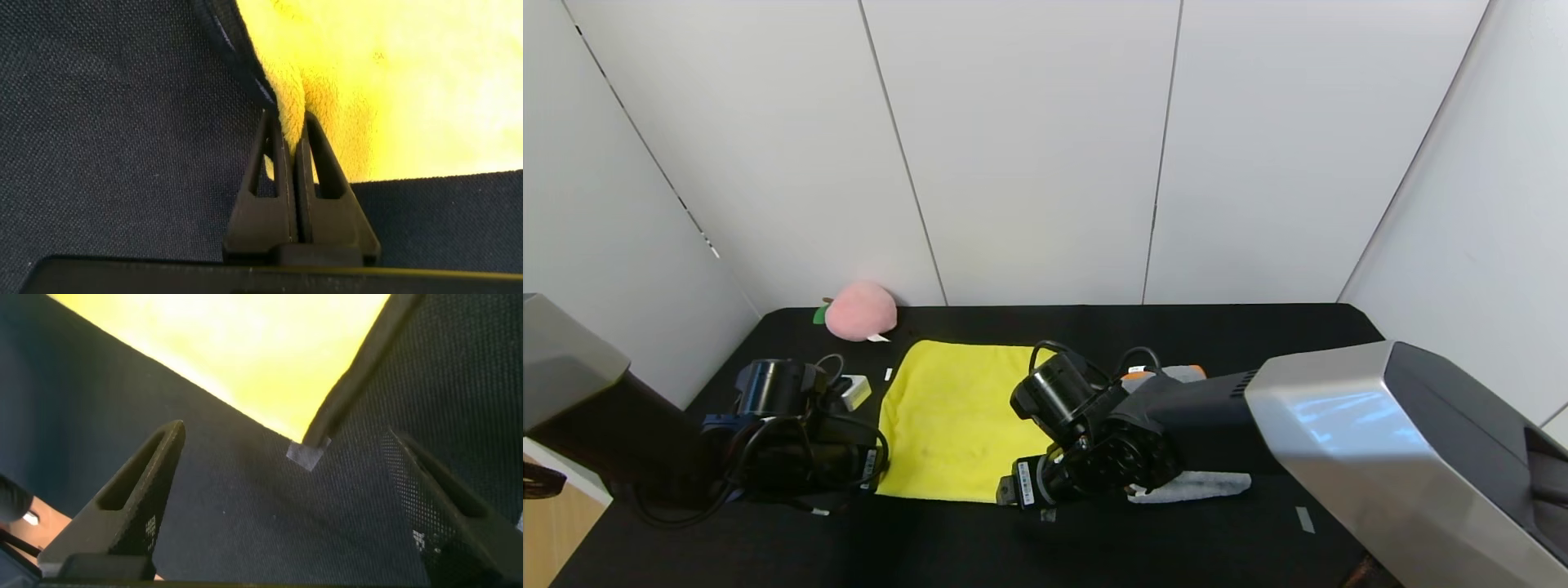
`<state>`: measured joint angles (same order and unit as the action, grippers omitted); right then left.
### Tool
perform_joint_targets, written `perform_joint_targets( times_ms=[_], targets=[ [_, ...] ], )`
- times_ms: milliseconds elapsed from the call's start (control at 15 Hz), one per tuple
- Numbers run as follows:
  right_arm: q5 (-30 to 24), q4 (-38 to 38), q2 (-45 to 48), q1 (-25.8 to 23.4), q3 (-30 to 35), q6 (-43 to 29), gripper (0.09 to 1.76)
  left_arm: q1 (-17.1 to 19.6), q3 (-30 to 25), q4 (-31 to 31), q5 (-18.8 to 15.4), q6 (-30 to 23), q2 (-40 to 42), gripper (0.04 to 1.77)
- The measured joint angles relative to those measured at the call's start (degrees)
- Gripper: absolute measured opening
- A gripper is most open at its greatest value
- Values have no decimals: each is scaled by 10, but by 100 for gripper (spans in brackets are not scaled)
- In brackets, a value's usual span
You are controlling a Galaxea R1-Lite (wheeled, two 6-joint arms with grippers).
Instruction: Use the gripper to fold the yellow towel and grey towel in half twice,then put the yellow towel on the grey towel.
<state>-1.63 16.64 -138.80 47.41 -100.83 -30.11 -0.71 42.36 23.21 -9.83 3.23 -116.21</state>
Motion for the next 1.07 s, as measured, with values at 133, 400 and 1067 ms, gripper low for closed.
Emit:
perform_joint_targets(
  times_ms=[133, 400, 1067],
  targets=[
    [5, 39, -16, 4, -42, -1, 171, 2, -1, 0, 0, 0, 2, 12],
    [25, 52, -44, 20, -93, -2, 171, 6, -1, 0, 0, -2, 6, 12],
    [46, 80, -64, 22, -119, -4, 171, 8, -1, -1, 0, -1, 11, 12]
  ],
)
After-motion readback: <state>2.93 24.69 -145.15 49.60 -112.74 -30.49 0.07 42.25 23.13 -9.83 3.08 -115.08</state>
